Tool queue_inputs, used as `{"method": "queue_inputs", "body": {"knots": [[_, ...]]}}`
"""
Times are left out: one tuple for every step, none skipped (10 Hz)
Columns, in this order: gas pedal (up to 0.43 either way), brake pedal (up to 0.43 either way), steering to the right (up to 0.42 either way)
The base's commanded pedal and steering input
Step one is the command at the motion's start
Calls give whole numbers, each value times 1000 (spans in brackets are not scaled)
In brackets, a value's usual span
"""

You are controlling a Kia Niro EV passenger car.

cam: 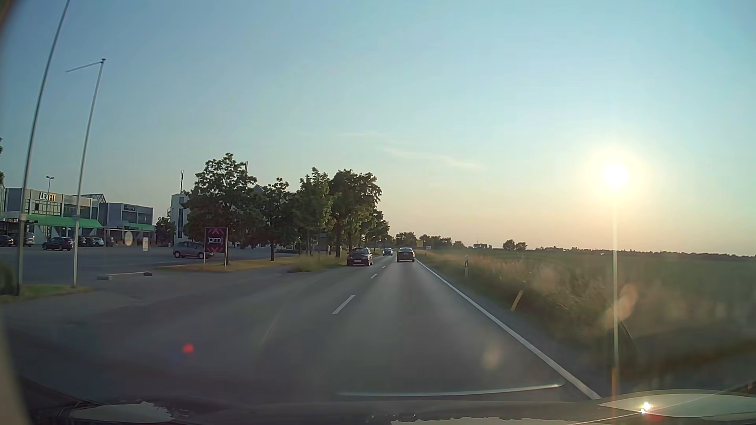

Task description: Follow the waypoints while adhering to traffic rules and regulations

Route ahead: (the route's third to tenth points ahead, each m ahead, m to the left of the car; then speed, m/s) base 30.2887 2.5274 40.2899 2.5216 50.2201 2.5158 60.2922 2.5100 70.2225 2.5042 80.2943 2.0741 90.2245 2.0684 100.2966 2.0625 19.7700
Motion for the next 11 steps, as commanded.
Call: {"method": "queue_inputs", "body": {"knots": [[118, 18, 2], [118, 18, 2], [118, 18, 2], [118, 12, 3], [118, 18, 3], [130, 12, 3], [130, 12, 2], [138, 18, 2], [138, 18, 3], [138, 18, 2], [150, 12, 3]]}}
